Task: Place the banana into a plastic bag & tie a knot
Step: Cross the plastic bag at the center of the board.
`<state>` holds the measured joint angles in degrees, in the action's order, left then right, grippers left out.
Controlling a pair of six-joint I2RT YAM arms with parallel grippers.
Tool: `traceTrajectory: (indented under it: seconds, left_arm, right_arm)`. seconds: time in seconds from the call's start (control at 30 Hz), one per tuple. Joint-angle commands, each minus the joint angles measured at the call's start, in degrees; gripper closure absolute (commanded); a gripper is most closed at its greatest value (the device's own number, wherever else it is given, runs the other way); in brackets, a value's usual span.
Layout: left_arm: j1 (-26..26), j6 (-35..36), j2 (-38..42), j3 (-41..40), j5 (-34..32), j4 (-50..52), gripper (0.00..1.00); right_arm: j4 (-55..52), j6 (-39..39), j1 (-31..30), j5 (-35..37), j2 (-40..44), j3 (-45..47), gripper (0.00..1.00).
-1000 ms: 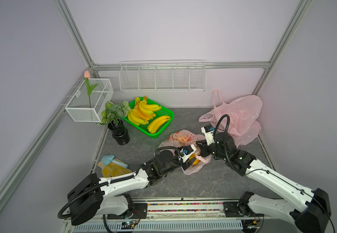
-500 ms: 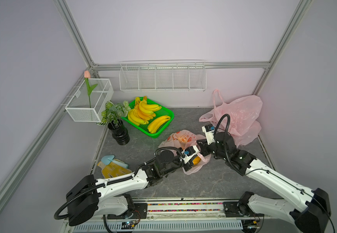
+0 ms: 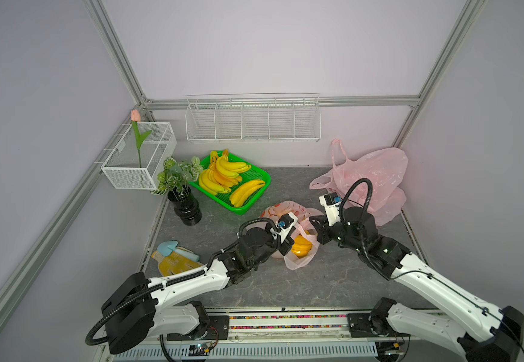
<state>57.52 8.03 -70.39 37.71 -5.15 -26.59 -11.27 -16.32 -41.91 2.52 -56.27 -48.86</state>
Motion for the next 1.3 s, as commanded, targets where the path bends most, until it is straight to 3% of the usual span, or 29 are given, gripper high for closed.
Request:
traceTrajectory:
  seconds: [0.0,0.37,0.57,0.83,1.07,1.27]
  left_arm:
    - [-1.45,-2.13,1.24,0.49,-0.75,2.0,1.0]
    - [-4.31,-3.97,-1.58,4.2,-1.0,6.64,1.0]
    - [-5.09,-4.67,-3.91,7.36,-1.17,9.84,1.0]
    - [-5.4,-5.59,-5.88,9.05,-0.71,10.72,1.0]
    - [-5.57,-5.96,-4.92,7.84,-0.24,10.77,1.0]
    - [-5.66,-5.94,-3.39,6.04,1.44,10.38,1.0]
  right_arm:
    - [0.9,2.68,-0.8,-2.62,2.4,-0.87,0.93]
    - [0.81,8.43,-4.73,-8.24,7.71,2.09,0.93]
    - [-2.45,11.58,-9.7,-8.63,7.44,4.11,0.93]
    - [-2.54,13.91,-16.24,0.0,2.59,5.91,0.93]
    - [2.65,11.79,-15.95,8.24,-6.3,8.1,0.93]
    - [9.29,8.45,-11.41,9.31,-8.95,10.49,0.93]
